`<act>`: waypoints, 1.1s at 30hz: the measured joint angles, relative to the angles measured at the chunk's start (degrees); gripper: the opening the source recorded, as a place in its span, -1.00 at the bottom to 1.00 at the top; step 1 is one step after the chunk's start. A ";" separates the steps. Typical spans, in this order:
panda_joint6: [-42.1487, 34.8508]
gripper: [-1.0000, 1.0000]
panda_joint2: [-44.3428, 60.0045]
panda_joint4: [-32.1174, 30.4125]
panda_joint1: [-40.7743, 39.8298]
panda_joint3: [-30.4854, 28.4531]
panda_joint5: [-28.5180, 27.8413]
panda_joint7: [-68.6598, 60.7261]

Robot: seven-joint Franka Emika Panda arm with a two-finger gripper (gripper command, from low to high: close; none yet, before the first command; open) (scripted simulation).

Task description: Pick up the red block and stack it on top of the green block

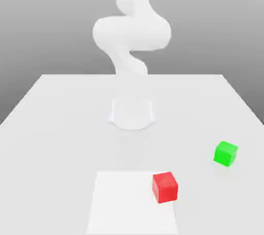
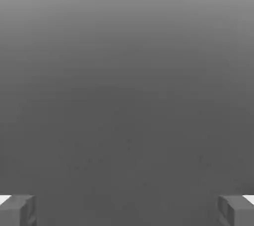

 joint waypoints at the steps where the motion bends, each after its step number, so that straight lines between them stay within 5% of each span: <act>1: 1.32 0.00 2.39 -1.22 0.62 -0.06 0.24 -0.31; 19: 22.76 0.00 40.08 -21.05 7.11 3.49 0.01 -2.40; 26: 34.34 0.00 54.57 -20.80 8.65 1.77 -2.80 -0.58; 27: 35.39 -1.00 55.80 -20.63 8.79 1.60 -2.97 -0.43; 33: 35.91 -1.00 56.40 -20.54 8.84 1.56 -3.21 -0.20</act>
